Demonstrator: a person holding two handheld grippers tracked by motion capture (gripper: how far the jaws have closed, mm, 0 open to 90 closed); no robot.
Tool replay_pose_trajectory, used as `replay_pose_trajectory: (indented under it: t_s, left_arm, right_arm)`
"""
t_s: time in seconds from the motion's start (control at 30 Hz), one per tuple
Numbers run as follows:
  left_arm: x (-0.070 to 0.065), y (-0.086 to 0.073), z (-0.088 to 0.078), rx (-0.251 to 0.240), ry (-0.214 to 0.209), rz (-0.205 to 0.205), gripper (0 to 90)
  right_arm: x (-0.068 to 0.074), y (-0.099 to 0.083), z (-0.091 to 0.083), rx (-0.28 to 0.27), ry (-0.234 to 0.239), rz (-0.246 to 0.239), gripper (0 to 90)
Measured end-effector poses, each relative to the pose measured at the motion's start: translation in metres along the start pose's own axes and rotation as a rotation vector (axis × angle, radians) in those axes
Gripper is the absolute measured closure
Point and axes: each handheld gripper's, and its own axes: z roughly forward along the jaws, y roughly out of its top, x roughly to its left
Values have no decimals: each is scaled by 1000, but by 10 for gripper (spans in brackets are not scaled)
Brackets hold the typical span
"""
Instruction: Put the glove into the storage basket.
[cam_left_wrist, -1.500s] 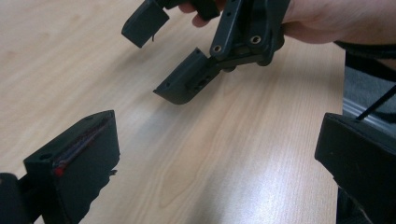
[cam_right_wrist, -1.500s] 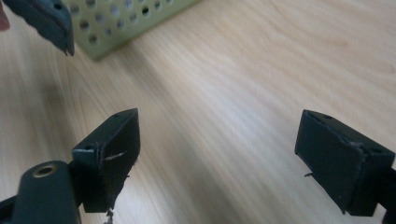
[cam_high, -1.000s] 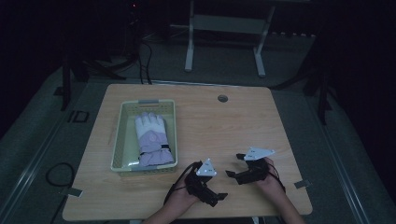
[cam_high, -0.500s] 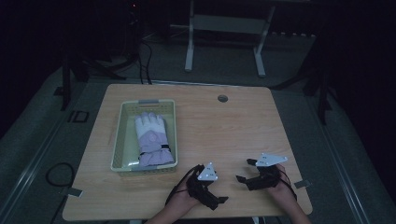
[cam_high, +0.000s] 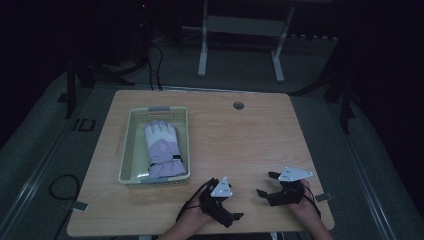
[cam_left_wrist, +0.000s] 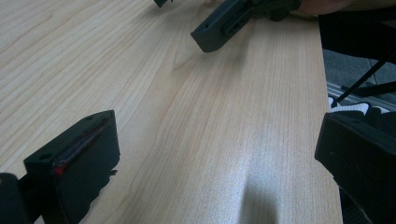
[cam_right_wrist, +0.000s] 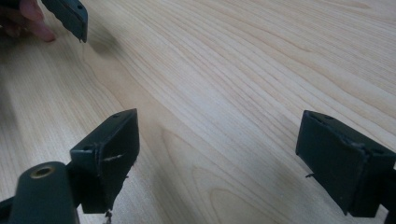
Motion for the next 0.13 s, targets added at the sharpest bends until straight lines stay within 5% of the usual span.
replay_pose_trajectory:
  t_s: [0.13]
  left_arm:
    - [0, 0, -1, -3, 1, -4, 3]
  right_arm:
    - [1, 0, 0, 1, -6, -8, 134]
